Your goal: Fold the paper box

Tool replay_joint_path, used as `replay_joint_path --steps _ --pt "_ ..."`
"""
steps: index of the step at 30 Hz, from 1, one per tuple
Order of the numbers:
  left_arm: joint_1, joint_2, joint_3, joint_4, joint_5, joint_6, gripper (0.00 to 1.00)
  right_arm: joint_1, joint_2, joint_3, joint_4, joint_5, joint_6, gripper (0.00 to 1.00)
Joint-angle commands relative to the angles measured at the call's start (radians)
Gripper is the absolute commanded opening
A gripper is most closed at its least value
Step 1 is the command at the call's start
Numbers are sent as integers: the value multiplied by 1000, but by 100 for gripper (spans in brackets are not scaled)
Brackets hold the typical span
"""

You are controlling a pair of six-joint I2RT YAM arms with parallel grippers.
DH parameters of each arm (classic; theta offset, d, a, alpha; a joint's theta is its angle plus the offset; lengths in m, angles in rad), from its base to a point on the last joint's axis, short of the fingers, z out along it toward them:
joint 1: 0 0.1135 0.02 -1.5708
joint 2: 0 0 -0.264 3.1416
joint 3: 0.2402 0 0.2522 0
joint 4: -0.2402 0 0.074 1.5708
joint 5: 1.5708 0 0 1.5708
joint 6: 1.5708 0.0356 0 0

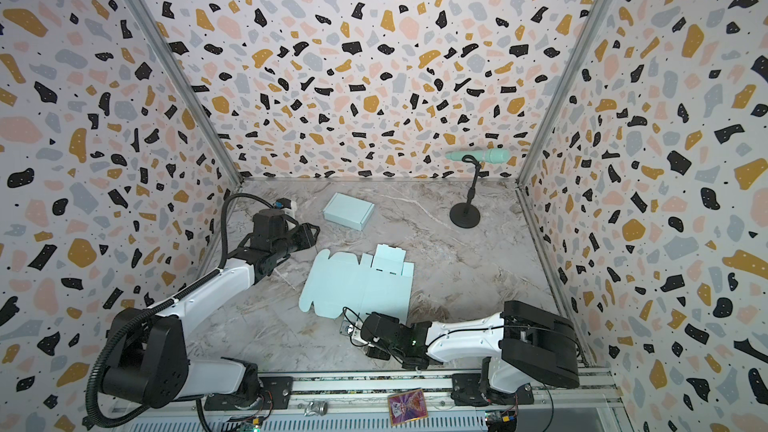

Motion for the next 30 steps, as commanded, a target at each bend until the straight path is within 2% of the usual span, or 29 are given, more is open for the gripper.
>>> replay_joint_path --steps 1,4,6,8,14,16,18,22,30 --pt "-60 -25 -75 -7 32 -10 48 -5 -48 14 7 -23 40 37" --pt "-105 -26 -122 22 35 -29 48 -4 -139 -22 -6 -21 98 62" --pt "-141 -18 -137 45 34 -42 48 -14 -216 -28 -35 -18 149 70" --pt "-194 -2 -132 62 25 -42 48 -70 -300 -23 -56 -50 242 74" --pt "-337 98 -93 127 36 -42 48 -470 -507 -66 -139 -323 725 79" --pt "-365 125 -92 146 34 -47 47 -579 -531 -106 -164 -412 819 79" --pt "-382 155 -97 164 41 -50 47 -662 -530 -145 -173 -484 862 79" --pt "-398 178 -120 190 46 -63 46 -762 -493 -210 -103 -591 889 76" --pt "-409 190 -180 220 50 -86 45 -785 -344 -241 24 -663 880 70"
